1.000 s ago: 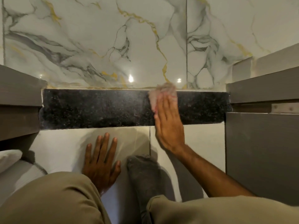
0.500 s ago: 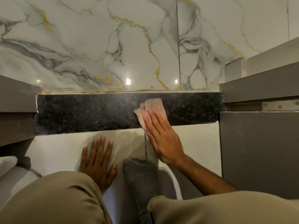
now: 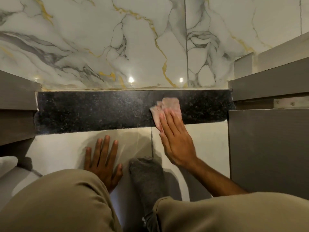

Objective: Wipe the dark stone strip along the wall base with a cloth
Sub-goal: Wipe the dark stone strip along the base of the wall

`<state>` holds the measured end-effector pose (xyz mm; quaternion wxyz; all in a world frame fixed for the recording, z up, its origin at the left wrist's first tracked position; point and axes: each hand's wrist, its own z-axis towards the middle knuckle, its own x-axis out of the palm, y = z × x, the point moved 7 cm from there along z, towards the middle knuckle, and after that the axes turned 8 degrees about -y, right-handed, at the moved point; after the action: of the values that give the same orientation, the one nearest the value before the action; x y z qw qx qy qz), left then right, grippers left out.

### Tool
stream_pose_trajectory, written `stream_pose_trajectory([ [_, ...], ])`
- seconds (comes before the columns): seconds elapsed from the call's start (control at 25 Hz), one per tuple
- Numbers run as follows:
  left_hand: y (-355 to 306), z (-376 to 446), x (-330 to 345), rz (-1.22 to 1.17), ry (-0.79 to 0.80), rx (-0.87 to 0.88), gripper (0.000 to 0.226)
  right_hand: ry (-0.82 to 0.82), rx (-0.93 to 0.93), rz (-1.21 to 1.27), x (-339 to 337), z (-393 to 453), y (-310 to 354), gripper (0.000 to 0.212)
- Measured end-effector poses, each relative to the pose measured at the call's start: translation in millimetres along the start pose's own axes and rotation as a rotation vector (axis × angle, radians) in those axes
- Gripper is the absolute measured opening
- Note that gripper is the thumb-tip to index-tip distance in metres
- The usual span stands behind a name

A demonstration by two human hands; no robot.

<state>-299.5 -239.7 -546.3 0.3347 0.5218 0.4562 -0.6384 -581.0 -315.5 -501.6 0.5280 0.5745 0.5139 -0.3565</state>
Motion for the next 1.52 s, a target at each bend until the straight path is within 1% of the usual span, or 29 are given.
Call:
stream_pose_trajectory([
  [0.04,-1,0,-1,-0.002,-0.009,-0.008,0.089,0.021,0.023,-0.002,-5,-22,-14,0.065],
  [0.08,-1,0,-3,0.001,-0.022,-0.012,0.09,0.015,0.093,0.002,-13,-31,-33,0.066],
  [0.16,-2,1,-4,0.026,-0.028,-0.007,0.091,-0.053,0.301,0.039,-22,-15,-62,0.068],
  [0.24,-1,2,-2,0.042,-0.02,0.01,0.092,-0.187,0.422,0.01,-27,31,-53,0.07],
  [0.28,-1,1,-2,0.051,-0.017,0.014,0.093,-0.208,0.411,-0.002,-24,53,-33,0.07],
  [0.32,-1,1,-1,0.061,-0.019,0.016,0.094,-0.185,0.309,-0.017,-16,70,-5,0.069],
  [0.4,1,4,1,0.078,-0.013,0.013,0.096,-0.079,-0.093,-0.059,4,64,48,0.066],
  [0.44,1,4,1,0.077,-0.007,0.011,0.096,-0.011,-0.268,-0.079,10,41,56,0.064],
  [0.48,3,2,0,0.081,-0.004,-0.005,0.095,0.023,-0.372,-0.096,10,15,49,0.063],
  [0.52,8,-2,-2,0.098,0.007,-0.041,0.094,0.042,-0.428,-0.104,4,-3,36,0.062],
  [0.56,13,-5,-3,0.112,0.023,-0.078,0.092,0.034,-0.428,-0.098,-5,-10,19,0.062],
  [0.64,17,-13,-7,0.125,0.044,-0.12,0.087,-0.019,-0.259,-0.087,-19,8,-3,0.064],
  [0.72,16,-21,-14,0.125,0.05,-0.15,0.082,-0.132,-0.029,-0.07,-20,57,16,0.065],
  [0.76,16,-23,-19,0.136,0.053,-0.175,0.079,-0.162,0.006,-0.058,-14,82,46,0.064],
  [0.8,15,-22,-27,0.146,0.057,-0.202,0.078,-0.15,-0.047,-0.044,-4,100,86,0.063],
  [0.88,12,-18,-42,0.162,0.09,-0.229,0.077,-0.057,-0.323,0.006,20,98,158,0.061],
  [0.96,13,-17,-57,0.187,0.185,-0.242,0.076,0.078,-0.592,0.054,32,58,180,0.058],
  [1.0,17,-21,-62,0.195,0.247,-0.251,0.076,0.111,-0.674,0.051,29,42,173,0.058],
  [1.04,17,-22,-63,0.181,0.296,-0.258,0.076,0.088,-0.699,0.029,21,39,155,0.059],
  [1.08,22,-22,-67,0.182,0.294,-0.269,0.076,0.037,-0.671,-0.001,15,49,142,0.059],
  [1.16,35,-23,-72,0.204,0.236,-0.3,0.074,-0.027,-0.447,-0.039,4,87,139,0.062],
  [1.2,40,-24,-71,0.215,0.219,-0.313,0.074,-0.062,-0.329,-0.023,3,106,154,0.063],
  [1.24,42,-23,-69,0.214,0.209,-0.318,0.074,-0.073,-0.278,-0.002,6,118,176,0.062],
  [1.28,42,-23,-68,0.216,0.202,-0.322,0.074,-0.047,-0.314,0.027,13,121,207,0.063],
  [1.36,40,-28,-64,0.224,0.187,-0.327,0.074,0.07,-0.55,0.058,30,99,256,0.069],
  [1.4,38,-32,-65,0.215,0.174,-0.339,0.075,0.146,-0.653,0.066,34,83,263,0.07],
  [1.44,36,-37,-68,0.201,0.173,-0.357,0.076,0.216,-0.708,0.08,35,70,259,0.069],
  [1.48,35,-43,-73,0.195,0.186,-0.375,0.078,0.296,-0.727,0.104,31,60,250,0.068],
  [1.52,32,-50,-81,0.201,0.21,-0.383,0.079,0.388,-0.697,0.146,22,51,239,0.067],
])
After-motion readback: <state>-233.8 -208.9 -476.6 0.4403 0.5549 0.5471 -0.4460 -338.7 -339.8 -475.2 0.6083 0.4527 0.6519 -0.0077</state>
